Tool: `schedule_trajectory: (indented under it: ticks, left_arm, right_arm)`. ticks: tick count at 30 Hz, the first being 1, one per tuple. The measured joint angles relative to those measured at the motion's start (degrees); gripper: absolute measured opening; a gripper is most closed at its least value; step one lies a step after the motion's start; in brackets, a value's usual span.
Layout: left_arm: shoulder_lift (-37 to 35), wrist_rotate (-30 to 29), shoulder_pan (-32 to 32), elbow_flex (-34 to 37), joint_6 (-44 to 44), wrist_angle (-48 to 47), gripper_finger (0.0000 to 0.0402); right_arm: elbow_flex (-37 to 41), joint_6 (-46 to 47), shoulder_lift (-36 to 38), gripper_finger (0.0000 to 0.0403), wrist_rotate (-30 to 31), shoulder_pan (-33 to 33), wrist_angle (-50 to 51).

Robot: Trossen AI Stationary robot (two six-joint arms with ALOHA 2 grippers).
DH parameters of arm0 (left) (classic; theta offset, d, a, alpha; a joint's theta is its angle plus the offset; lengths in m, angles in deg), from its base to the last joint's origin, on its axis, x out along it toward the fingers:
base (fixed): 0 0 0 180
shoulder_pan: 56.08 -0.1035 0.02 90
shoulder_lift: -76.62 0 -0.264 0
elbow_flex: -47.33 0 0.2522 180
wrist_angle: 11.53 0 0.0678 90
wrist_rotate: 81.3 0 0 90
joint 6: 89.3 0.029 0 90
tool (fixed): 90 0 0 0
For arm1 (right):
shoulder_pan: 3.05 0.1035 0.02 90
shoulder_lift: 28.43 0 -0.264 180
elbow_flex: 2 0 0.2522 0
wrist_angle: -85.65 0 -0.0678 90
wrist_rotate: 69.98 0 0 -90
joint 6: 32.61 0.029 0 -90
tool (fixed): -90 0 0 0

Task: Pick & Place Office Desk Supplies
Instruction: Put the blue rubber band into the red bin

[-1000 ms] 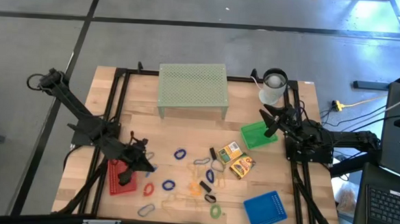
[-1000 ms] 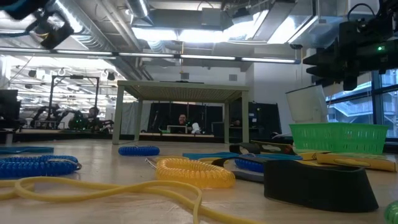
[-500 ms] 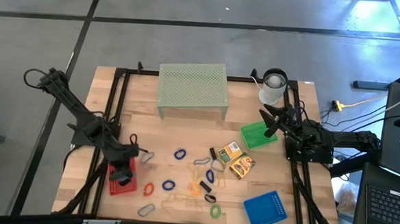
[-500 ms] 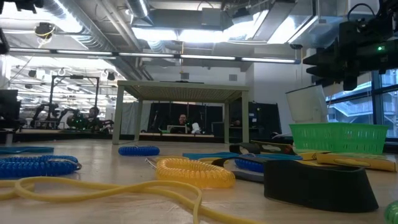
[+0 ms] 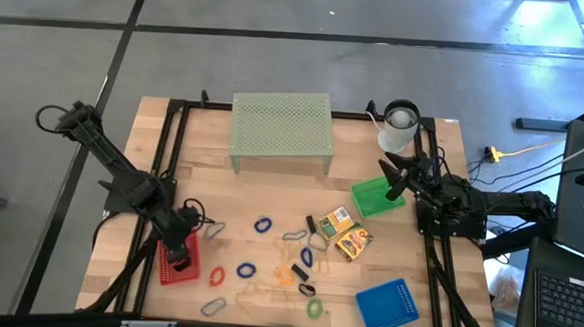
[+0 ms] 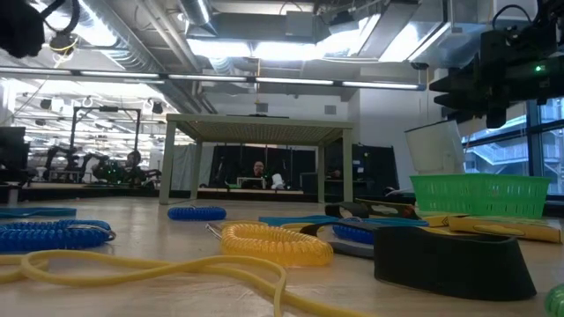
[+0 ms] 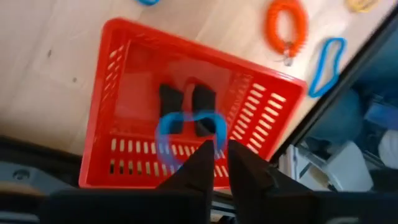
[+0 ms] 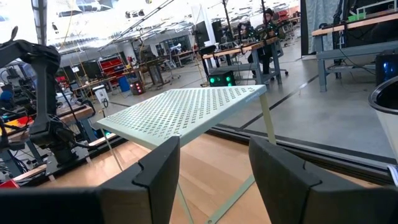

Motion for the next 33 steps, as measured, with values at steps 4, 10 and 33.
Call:
schedule_trajectory:
  ticks: [4,10,33]
  left_arm:
    - [0.79,-0.59,-0.13,0.00,-2.93,0.11,0.0084]
    - [0.19,-1.34,-0.13,0.00,-3.88,1.34,0.0140]
    - [19.57,-6.93,-17.94,0.00,18.83,10.57,0.0172]
  right_arm:
    - [0.00,0.00,0.00,0.0194,0.00,0.01,-0.02]
    - [0.00,-0.01,0.00,0.0194,0.00,0.00,-0.01]
    - [0.00,0.01,0.02,0.0194,0.00,-0.01,0.00]
